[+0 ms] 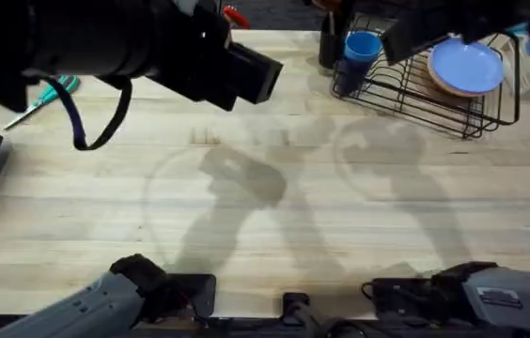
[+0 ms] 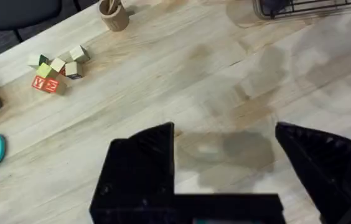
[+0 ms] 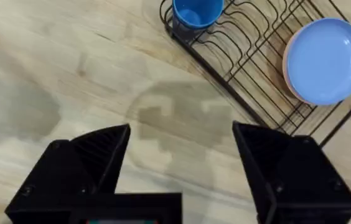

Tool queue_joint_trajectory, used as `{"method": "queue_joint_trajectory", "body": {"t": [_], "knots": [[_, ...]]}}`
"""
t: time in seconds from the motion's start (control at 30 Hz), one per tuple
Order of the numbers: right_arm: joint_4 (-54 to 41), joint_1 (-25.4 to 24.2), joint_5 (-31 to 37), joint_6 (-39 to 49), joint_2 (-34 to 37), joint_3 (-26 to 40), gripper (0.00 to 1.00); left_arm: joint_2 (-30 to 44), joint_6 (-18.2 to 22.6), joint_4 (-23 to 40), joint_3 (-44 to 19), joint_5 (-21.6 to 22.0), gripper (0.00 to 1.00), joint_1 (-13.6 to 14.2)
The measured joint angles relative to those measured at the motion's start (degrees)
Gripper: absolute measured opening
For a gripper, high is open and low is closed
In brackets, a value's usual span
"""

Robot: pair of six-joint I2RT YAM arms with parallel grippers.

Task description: Pick up the cup on the table and put them onto the rack.

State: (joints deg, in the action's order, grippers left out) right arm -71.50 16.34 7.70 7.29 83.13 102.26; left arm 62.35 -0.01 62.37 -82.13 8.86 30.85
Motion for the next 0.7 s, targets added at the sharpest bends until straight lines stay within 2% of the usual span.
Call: {"method": "queue_joint_trajectory", "body": {"t": [0.37, 0.7], "knots": [[-5.98, 0.00, 3.30, 0.01, -4.73, 0.13, 0.993, 0.00, 0.00, -0.02, 0.00, -0.02, 0.992, 0.00], [-8.53, 0.00, 5.03, 0.02, -13.90, 0.39, 0.993, 0.00, 0.00, -0.84, 0.00, -0.01, 0.992, 0.00]]}}
